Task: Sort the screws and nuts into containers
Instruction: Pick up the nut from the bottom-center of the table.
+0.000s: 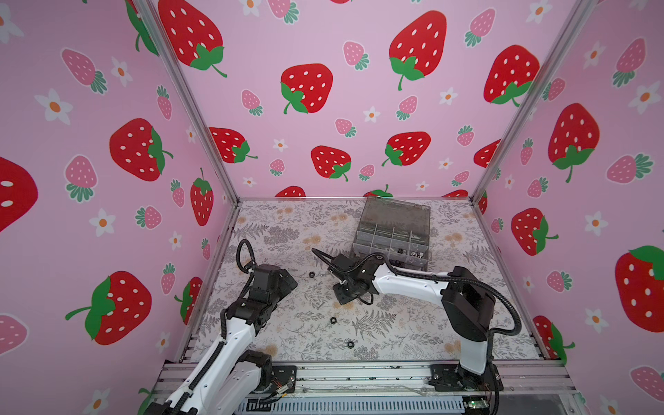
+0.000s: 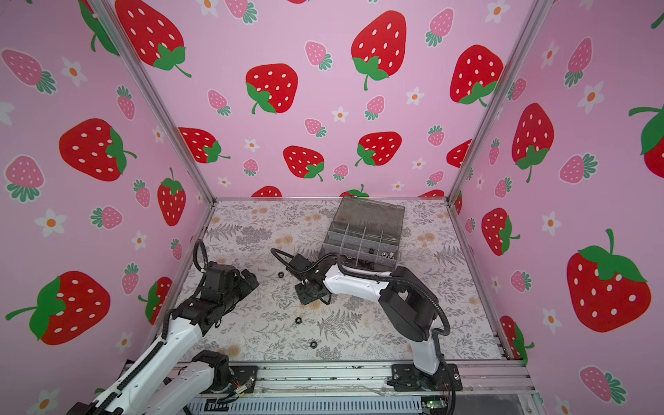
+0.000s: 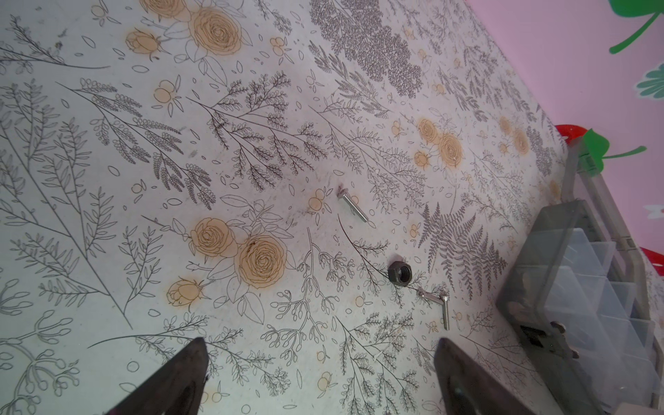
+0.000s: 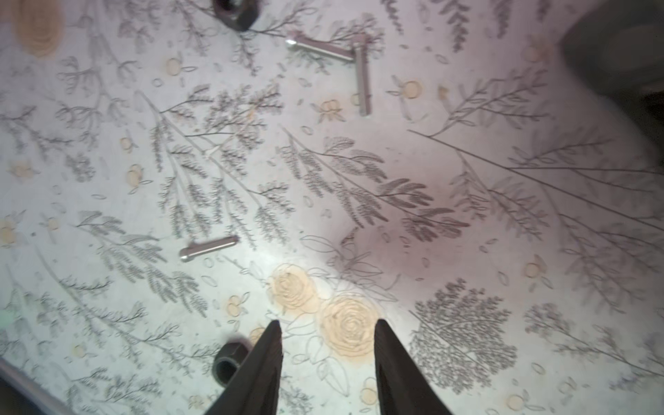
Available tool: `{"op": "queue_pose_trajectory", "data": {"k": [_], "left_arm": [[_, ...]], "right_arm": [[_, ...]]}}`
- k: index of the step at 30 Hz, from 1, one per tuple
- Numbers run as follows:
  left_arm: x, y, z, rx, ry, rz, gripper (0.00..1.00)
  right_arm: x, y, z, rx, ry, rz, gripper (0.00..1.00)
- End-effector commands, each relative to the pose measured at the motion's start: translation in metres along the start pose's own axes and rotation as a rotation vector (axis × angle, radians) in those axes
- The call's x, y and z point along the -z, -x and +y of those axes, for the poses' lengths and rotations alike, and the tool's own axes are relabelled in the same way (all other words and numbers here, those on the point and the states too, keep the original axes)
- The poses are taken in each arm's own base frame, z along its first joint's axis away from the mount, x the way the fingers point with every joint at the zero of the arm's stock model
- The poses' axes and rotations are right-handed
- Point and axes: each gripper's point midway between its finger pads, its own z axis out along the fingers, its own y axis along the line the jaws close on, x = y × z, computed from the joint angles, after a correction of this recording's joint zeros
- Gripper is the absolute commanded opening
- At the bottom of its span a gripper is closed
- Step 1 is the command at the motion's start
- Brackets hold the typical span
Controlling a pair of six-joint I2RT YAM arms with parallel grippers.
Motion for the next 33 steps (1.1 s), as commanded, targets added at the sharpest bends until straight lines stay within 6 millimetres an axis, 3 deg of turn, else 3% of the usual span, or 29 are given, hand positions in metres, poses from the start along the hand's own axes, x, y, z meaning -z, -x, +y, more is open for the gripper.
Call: {"op": "queue_pose_trajectory", "data": {"k": [1,12,21,33], "left_arm": [[-0.001,-0.002,0.010,0.030,0.026,-0.012,0.99],[0.000,-0.001,0.010,0.041,0.022,-0.014,0.99],[0.002,-0.001,0.017,0.054,0.040,-0.025,0.99],[0.002,-0.001,0.023,0.071,0.063,-0.030,0.99]], "right_arm": [[-0.001,-0.018,0.015,0.058,0.042,0.080,0.45],[-0.010,-0.046,0.046,0.201,0.034,0.192,0.45],[-0.022,-0.061,0.048,0.237,-0.001,0.247,0.44],[-0.036,-0.074,0.041,0.240,-0.032,0.300,0.36]]}}
